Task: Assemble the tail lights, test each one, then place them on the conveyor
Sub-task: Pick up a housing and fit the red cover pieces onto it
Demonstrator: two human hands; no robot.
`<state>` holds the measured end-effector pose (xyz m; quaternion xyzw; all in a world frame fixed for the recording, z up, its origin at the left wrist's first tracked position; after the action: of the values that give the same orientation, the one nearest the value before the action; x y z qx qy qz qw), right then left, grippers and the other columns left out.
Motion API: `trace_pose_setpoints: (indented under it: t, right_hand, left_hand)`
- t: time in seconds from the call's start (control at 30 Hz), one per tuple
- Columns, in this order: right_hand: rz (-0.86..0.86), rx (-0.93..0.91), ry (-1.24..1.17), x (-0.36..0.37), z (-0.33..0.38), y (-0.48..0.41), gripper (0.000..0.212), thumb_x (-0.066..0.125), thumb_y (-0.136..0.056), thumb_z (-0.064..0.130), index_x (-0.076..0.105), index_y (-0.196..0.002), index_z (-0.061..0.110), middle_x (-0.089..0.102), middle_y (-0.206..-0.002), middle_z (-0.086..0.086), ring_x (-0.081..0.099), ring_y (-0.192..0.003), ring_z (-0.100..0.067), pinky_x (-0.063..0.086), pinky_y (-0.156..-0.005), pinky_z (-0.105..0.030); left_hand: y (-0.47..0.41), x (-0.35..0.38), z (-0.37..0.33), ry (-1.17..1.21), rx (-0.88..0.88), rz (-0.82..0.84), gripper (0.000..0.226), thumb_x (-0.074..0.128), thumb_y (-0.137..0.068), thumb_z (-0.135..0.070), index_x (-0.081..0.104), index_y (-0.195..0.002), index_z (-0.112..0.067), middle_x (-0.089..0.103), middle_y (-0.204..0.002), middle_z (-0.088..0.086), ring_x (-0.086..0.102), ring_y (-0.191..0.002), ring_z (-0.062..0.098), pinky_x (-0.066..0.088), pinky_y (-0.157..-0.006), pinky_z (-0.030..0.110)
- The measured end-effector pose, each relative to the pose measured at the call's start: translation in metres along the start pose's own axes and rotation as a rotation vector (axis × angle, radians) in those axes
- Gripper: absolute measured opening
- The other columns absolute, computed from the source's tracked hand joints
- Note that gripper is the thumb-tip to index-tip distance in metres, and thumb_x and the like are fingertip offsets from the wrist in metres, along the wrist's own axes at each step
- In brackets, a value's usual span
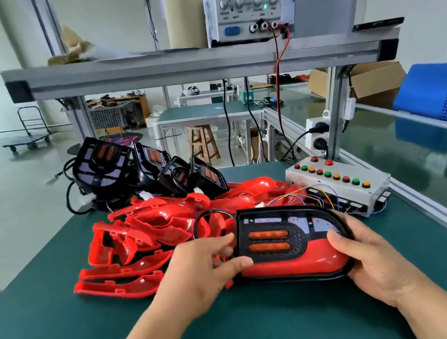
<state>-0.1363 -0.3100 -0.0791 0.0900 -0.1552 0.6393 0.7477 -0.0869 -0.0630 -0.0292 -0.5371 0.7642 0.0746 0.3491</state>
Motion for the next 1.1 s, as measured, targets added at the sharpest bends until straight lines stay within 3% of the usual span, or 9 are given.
trace_pose_setpoints:
  t: [0.1, 0.17, 0.37, 0.47, 0.63, 0.8, 0.93, 1.0, 1.1]
  right_hand:
    - [-0.008, 0.008, 0.027, -0.001, -0.001, 0.000, 0.051, 0.065, -0.072, 0.011, 0.060, -0.123, 0.013, 0.070, -0.118, -0.013, 0.069, -0.098, -0.026, 0.057, -0.082, -0.036]
    - [-0.027, 0.002, 0.055, -0.001, -0.001, -0.001, 0.051, 0.064, -0.073, 0.009, 0.060, -0.123, 0.011, 0.070, -0.117, -0.014, 0.069, -0.098, -0.026, 0.057, -0.083, -0.037]
    - [-0.063, -0.033, 0.157, -0.001, -0.001, -0.001, 0.051, 0.063, -0.074, 0.009, 0.060, -0.125, 0.010, 0.069, -0.118, -0.013, 0.061, -0.116, -0.036, 0.043, -0.104, -0.053]
    - [-0.033, -0.032, 0.147, 0.001, -0.002, -0.002, 0.048, 0.062, -0.080, 0.015, 0.059, -0.127, 0.013, 0.069, -0.121, -0.011, 0.062, -0.116, -0.033, 0.044, -0.104, -0.051]
    - [-0.013, -0.035, 0.172, -0.002, -0.005, -0.004, 0.051, 0.066, -0.078, 0.018, 0.059, -0.129, 0.018, 0.068, -0.123, -0.009, 0.063, -0.116, -0.030, 0.044, -0.104, -0.052]
    - [0.000, -0.040, 0.181, -0.002, -0.006, -0.006, 0.051, 0.067, -0.076, 0.018, 0.059, -0.127, 0.020, 0.069, -0.122, -0.007, 0.064, -0.114, -0.027, 0.049, -0.100, -0.047]
    - [0.008, -0.033, 0.155, -0.002, -0.007, -0.008, 0.053, 0.067, -0.074, 0.016, 0.059, -0.126, 0.018, 0.070, -0.119, -0.007, 0.067, -0.109, -0.023, 0.055, -0.087, -0.034]
    - [0.025, -0.021, 0.145, 0.000, -0.009, -0.008, 0.054, 0.067, -0.075, 0.016, 0.056, -0.128, 0.017, 0.069, -0.121, -0.008, 0.065, -0.112, -0.026, 0.054, -0.092, -0.039]
    - [0.046, -0.024, 0.146, 0.002, -0.008, -0.006, 0.055, 0.067, -0.077, 0.017, 0.055, -0.131, 0.017, 0.068, -0.124, -0.008, 0.063, -0.116, -0.027, 0.050, -0.100, -0.044]
  left_hand:
    - [-0.013, -0.066, 0.010, -0.041, -0.016, -0.240, 0.014, 0.075, -0.082, -0.030, 0.072, -0.088, -0.042, 0.068, -0.062, -0.017, 0.059, -0.054, -0.005, 0.042, -0.057, 0.009]
    - [-0.026, -0.108, 0.024, -0.264, -0.069, -0.317, 0.011, 0.073, -0.084, -0.025, 0.074, -0.089, -0.035, 0.067, -0.069, -0.019, 0.060, -0.068, -0.005, 0.039, -0.060, 0.007]
    - [-0.067, -0.072, 0.074, -0.884, -0.194, 0.122, 0.037, 0.064, -0.085, -0.032, 0.063, -0.121, -0.042, 0.062, -0.126, -0.013, 0.055, -0.121, 0.014, 0.043, -0.101, 0.035]
    - [-0.075, -0.057, 0.081, -1.067, -0.209, 0.138, 0.046, 0.061, -0.081, -0.038, 0.057, -0.127, -0.041, 0.056, -0.132, -0.009, 0.050, -0.125, 0.019, 0.036, -0.101, 0.042]
    - [-0.085, -0.064, 0.080, -1.171, -0.185, 0.039, 0.024, 0.057, -0.089, -0.042, 0.061, -0.112, -0.037, 0.062, -0.120, -0.010, 0.053, -0.119, 0.017, 0.032, -0.098, 0.038]
    - [-0.094, -0.083, 0.063, -0.936, -0.121, -0.054, 0.020, 0.049, -0.096, -0.042, 0.057, -0.114, -0.038, 0.061, -0.114, -0.010, 0.051, -0.120, 0.018, 0.026, -0.106, 0.041]
    - [-0.096, -0.090, 0.017, -0.450, 0.051, -0.021, 0.006, 0.044, -0.100, -0.029, 0.047, -0.104, -0.026, 0.060, -0.084, 0.002, 0.060, -0.085, 0.030, 0.044, -0.074, 0.041]
    - [-0.095, -0.083, -0.017, -0.194, 0.111, -0.006, 0.014, 0.042, -0.101, -0.029, 0.045, -0.115, -0.028, 0.065, -0.090, 0.006, 0.063, -0.084, 0.028, 0.052, -0.075, 0.046]
    - [-0.096, -0.044, -0.063, -0.122, 0.213, 0.111, 0.036, 0.049, -0.097, -0.037, 0.031, -0.128, -0.039, 0.060, -0.098, -0.010, 0.063, -0.083, 0.010, 0.052, -0.072, 0.022]
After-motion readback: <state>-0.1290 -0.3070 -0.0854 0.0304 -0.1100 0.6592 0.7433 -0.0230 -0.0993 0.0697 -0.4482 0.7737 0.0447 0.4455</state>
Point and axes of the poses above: each hand's wrist, its own y-axis away from the middle knuckle, its own x-axis out of the palm, z = x × y, the point moved 10 cm from there along -y, towards the middle knuckle
